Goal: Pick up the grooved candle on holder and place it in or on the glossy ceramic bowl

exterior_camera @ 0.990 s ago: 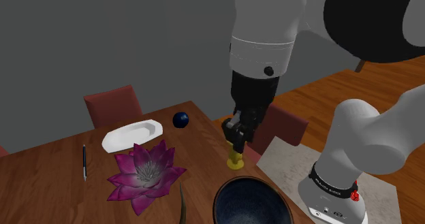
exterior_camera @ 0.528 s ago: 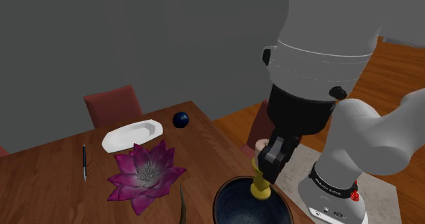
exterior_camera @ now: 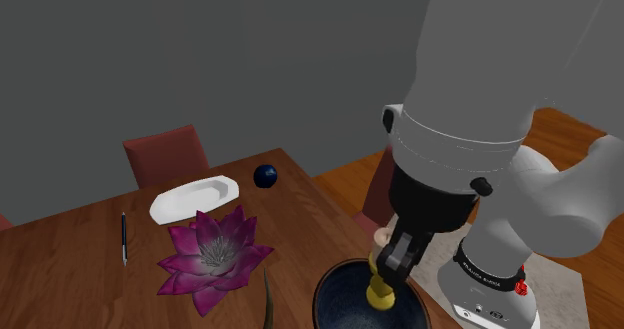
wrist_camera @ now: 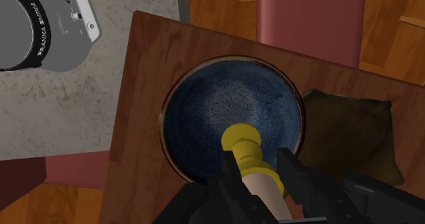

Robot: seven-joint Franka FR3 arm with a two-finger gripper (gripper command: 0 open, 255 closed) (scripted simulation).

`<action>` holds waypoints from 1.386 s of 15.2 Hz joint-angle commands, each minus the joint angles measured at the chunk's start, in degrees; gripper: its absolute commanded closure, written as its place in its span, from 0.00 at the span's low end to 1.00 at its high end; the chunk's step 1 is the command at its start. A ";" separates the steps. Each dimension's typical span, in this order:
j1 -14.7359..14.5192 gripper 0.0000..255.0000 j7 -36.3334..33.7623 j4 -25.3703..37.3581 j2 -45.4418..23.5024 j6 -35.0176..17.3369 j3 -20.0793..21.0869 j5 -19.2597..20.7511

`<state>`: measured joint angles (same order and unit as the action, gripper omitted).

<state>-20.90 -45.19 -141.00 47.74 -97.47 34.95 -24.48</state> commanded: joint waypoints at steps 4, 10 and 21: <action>-0.39 1.00 0.26 -3.56 -0.14 -3.78 1.57 -1.31; -0.72 1.00 0.49 -6.90 -0.69 -7.72 3.37 -2.75; -0.72 0.00 0.49 -6.90 -0.68 -7.72 3.36 -2.75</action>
<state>-21.62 -44.70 -147.90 47.06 -105.19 38.31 -27.23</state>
